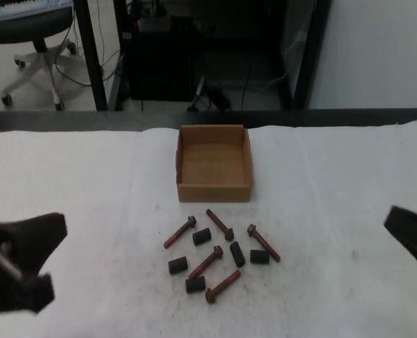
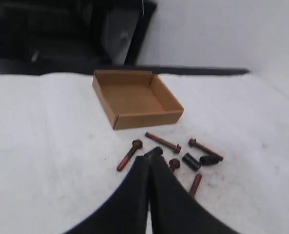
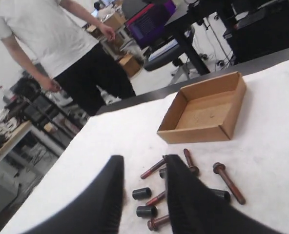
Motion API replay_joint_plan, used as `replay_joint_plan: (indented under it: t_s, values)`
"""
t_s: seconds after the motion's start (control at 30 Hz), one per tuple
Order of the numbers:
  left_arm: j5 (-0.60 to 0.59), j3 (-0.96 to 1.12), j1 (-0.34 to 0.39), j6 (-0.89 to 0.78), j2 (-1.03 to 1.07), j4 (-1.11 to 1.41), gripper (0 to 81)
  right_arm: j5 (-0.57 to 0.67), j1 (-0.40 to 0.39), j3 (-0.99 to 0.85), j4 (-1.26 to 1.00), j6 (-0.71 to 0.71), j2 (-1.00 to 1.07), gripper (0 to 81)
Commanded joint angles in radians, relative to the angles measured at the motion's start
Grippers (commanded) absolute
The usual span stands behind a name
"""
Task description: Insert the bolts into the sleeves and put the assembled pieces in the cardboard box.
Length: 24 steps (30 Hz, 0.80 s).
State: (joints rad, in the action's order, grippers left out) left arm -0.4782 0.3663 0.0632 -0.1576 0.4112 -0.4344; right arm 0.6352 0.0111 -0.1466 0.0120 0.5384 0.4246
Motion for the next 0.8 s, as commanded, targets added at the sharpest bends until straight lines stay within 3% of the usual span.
replay_joint_plan:
  t_s: [0.0,0.17,0.23,0.37,0.47,0.63,0.77]
  values:
    - [-0.033,0.177,0.011,0.198,0.238,-0.17,8.8,0.12,-0.028,-0.184,0.0,-0.137,0.214,29.3]
    - [-0.051,0.413,0.086,0.316,0.532,-0.358,37.5,0.062,-0.172,-0.37,0.078,-0.286,0.454,29.3]
    - [0.009,0.483,0.134,0.368,0.622,-0.382,42.2,-0.031,-0.234,-0.44,0.175,-0.361,0.534,29.4]
    - [0.064,0.575,0.239,0.443,0.766,-0.352,42.5,-0.192,-0.355,-0.558,0.36,-0.502,0.66,29.4]
    - [0.08,0.61,0.321,0.449,0.872,-0.327,42.5,-0.214,-0.41,-0.607,0.426,-0.538,0.695,29.4]
    - [0.238,0.662,0.43,0.602,1.034,-0.332,42.5,-0.21,-0.411,-0.639,0.439,-0.538,0.691,29.4]
    - [0.318,0.705,0.473,0.637,1.144,-0.29,42.5,-0.166,-0.399,-0.651,0.466,-0.538,0.679,29.4]
